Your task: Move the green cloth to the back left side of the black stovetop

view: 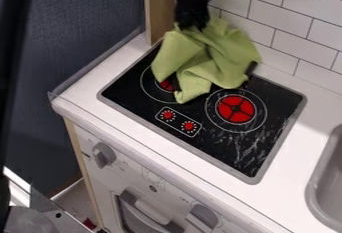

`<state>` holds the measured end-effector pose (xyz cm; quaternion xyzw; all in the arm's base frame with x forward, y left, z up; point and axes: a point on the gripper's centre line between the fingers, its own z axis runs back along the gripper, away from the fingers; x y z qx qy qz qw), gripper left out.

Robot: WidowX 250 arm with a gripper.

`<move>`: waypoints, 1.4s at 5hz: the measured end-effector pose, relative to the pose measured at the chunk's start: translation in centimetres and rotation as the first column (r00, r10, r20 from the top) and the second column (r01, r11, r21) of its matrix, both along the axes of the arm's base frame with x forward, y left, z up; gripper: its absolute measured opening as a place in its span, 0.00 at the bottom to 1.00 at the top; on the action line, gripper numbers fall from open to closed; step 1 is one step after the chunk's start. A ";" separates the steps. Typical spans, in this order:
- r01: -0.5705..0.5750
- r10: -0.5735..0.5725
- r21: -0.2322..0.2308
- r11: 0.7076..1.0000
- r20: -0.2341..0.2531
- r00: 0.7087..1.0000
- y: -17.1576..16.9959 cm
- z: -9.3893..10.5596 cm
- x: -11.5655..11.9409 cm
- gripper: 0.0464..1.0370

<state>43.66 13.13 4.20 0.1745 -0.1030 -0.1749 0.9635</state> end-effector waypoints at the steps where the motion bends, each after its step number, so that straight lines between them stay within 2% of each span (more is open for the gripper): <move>1: 0.020 -0.020 -0.012 1.000 0.040 0.999 1.0 0.4 0.0 0.02; 2: -0.042 0.043 -0.016 0.999 0.056 0.998 1.6 -0.2 -0.5 0.16; 3: -0.050 0.050 -0.004 0.999 0.045 0.998 1.8 -0.2 -0.7 0.41; 4: -0.043 0.042 0.002 0.999 0.089 0.995 1.6 1.2 -1.0 0.72; 5: -0.114 0.115 -0.012 0.993 0.145 0.983 1.3 2.8 -1.0 0.96; 6: -0.208 0.202 0.016 0.978 0.182 0.962 1.3 4.2 -1.3 0.97; 7: -0.302 0.288 0.026 0.953 0.229 0.930 1.5 6.0 -2.3 0.96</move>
